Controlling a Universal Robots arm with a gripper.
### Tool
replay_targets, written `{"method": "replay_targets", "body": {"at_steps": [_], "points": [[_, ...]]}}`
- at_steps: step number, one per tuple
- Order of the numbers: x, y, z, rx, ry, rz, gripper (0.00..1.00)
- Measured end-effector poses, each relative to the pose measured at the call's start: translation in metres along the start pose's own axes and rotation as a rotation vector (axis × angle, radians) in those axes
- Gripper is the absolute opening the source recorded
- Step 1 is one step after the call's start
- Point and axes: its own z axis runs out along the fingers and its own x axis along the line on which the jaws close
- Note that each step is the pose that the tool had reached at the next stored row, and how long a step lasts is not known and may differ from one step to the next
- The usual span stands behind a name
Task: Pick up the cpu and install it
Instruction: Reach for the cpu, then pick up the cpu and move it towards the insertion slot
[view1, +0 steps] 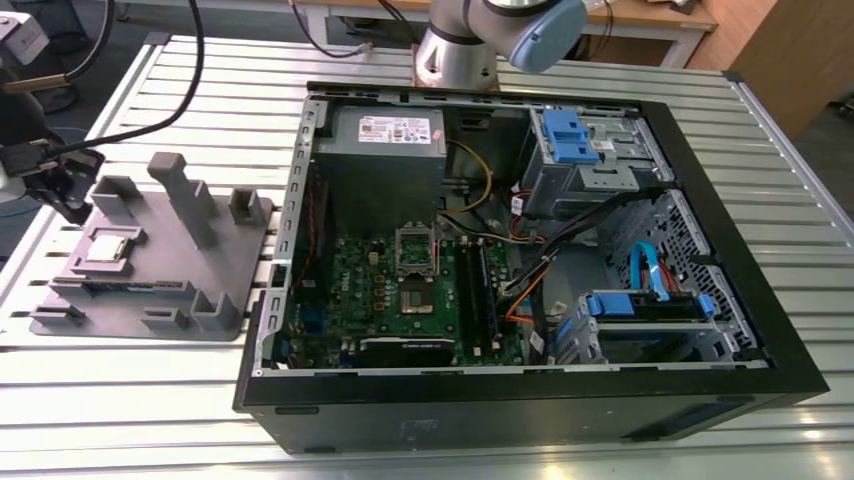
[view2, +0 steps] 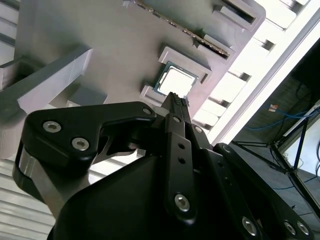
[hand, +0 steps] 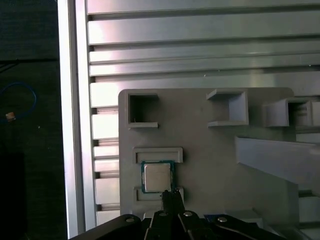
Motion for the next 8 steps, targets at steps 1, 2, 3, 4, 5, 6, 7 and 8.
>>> {"method": "replay_targets", "body": {"at_steps": [1, 2, 3, 4, 5, 6, 7, 8], "points": [[0.0000, 0.0000, 0.0011, 0.0000, 0.0004, 0.000, 0.11], [0.0000, -0.0001, 0.0017, 0.0000, 0.0004, 0.000, 0.11], [0.0001, -0.0001, 0.0017, 0.0002, 0.0007, 0.000, 0.11], [0.0001, -0.0002, 0.0032, 0.0000, 0.0005, 0.000, 0.11], [0.0001, -0.0002, 0.0046, 0.0000, 0.0005, 0.000, 0.11], [0.0001, -0.0002, 0.0046, 0.0000, 0.0005, 0.000, 0.11], [0.0001, -0.0002, 0.0046, 0.0000, 0.0005, 0.000, 0.11], [0.0001, -0.0002, 0.0046, 0.0000, 0.0005, 0.000, 0.11]]}}
